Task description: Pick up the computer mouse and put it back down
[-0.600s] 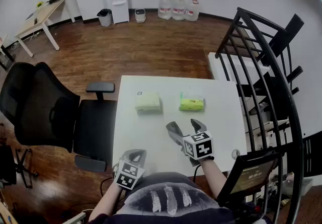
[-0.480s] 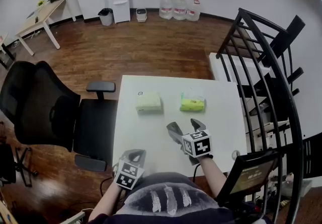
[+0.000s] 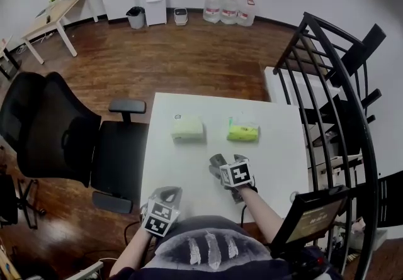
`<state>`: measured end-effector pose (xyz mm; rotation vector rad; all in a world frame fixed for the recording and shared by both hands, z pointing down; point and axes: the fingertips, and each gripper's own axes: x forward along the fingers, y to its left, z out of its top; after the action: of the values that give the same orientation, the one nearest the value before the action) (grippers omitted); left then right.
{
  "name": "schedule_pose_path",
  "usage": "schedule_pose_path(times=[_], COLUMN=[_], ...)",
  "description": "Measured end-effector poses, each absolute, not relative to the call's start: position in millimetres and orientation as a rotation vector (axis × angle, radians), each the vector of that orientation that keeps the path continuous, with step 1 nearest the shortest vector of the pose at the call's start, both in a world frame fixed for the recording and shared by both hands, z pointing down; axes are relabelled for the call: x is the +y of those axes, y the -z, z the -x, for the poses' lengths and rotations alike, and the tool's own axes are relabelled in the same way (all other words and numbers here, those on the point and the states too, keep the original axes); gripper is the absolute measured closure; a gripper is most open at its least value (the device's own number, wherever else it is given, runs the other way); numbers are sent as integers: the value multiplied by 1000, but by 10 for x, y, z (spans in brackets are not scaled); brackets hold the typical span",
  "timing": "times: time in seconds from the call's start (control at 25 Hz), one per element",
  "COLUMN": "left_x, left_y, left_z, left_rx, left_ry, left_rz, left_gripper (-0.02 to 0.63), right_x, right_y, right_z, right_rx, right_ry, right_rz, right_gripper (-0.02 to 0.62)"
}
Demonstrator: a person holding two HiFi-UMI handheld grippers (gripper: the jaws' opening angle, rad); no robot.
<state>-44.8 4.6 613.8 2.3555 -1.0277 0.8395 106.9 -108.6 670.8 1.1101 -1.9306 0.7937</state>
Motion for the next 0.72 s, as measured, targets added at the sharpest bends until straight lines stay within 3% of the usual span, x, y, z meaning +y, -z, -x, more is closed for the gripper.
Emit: schedule_pose_path(times=[0.72], left_x=[-32], left_y=[-6140], left_z=[520], left_rx=[-1025], left_ry=[-848], left_rz=[-2333], left_gripper=[589], right_x=[-1008], right_y=[-7295], right_z=[-1045], right_rx=[-1715], right_ry=[-851], right_rz=[-1001], right_gripper=[123])
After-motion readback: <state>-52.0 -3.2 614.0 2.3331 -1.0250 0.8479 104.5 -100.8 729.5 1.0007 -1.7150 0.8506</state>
